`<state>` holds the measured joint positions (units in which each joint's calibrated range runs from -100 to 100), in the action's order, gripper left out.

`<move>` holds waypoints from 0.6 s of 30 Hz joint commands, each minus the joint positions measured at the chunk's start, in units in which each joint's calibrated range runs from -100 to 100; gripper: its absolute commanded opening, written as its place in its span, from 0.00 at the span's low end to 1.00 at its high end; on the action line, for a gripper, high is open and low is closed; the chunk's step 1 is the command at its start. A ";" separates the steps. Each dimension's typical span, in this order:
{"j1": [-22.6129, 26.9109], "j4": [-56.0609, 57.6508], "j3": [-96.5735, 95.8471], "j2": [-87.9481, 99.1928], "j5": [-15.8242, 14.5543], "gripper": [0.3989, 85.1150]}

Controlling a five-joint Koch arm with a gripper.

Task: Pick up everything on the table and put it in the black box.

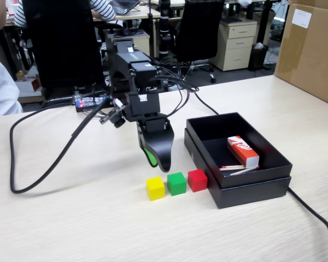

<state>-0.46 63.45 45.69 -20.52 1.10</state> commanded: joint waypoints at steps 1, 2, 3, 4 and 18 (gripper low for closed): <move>0.24 1.21 4.72 -0.42 0.00 0.56; 0.24 1.21 4.72 -0.88 0.00 0.56; 0.20 1.30 4.63 -1.23 0.00 0.56; 0.15 1.30 4.36 -1.57 0.00 0.56; -0.63 2.85 8.53 -11.21 0.15 0.56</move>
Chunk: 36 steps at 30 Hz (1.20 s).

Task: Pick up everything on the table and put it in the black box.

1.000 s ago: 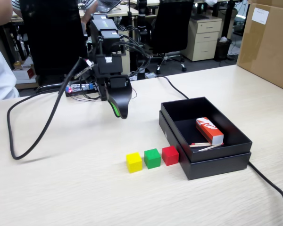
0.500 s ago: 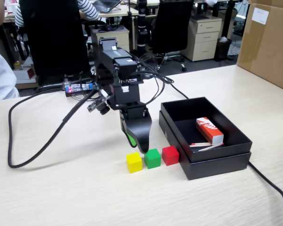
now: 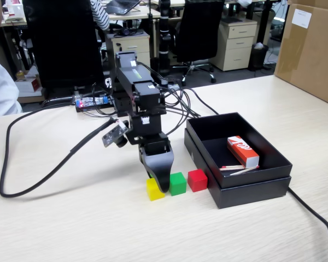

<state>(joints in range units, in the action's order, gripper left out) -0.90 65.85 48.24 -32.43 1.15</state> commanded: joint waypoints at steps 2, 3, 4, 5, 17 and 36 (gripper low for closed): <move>-0.20 1.23 7.15 -1.14 0.05 0.55; -0.20 1.84 7.79 -1.82 0.00 0.55; -0.20 2.53 8.78 -2.74 -0.20 0.53; -0.20 3.04 9.24 -3.32 -0.24 0.52; -0.98 3.30 10.05 -5.04 -1.86 0.15; 9.72 6.24 -9.71 50.61 -5.71 0.00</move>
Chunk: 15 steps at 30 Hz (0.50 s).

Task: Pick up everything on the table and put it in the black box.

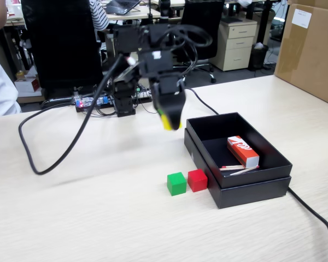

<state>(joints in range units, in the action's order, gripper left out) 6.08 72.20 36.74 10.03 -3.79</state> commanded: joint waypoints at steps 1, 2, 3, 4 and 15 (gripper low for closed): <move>4.25 -0.11 1.79 9.07 -1.12 0.01; 5.71 -0.11 2.06 9.07 -1.47 0.01; 6.54 -0.11 2.42 8.84 -1.66 0.01; 7.37 -0.11 2.79 7.93 -1.90 0.01; 10.11 -0.63 15.84 -28.45 -4.00 0.01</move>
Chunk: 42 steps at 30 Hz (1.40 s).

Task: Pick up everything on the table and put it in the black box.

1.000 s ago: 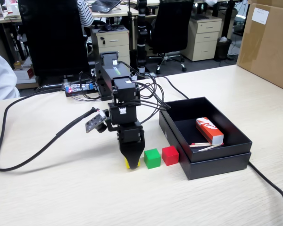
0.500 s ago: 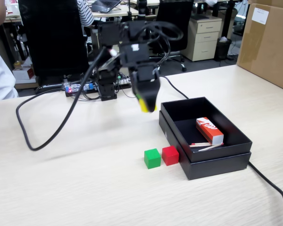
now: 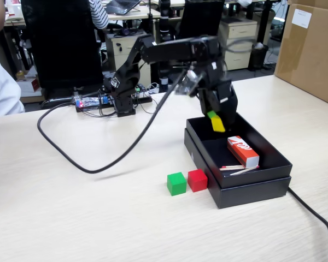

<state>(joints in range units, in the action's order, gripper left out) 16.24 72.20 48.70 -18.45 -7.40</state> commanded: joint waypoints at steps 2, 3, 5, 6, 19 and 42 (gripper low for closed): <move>-0.15 -0.63 3.88 -2.04 -0.59 0.01; -0.20 -0.63 3.88 -3.18 -0.78 0.01; -0.44 -0.63 3.88 -5.13 -1.17 0.01; -0.54 -0.54 3.70 -5.59 -1.47 0.01; -0.78 -0.37 -0.56 -7.66 -2.69 0.32; -10.84 -0.45 -2.01 17.13 1.71 0.58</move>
<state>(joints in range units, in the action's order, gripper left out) 6.18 72.20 45.23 -2.01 -6.37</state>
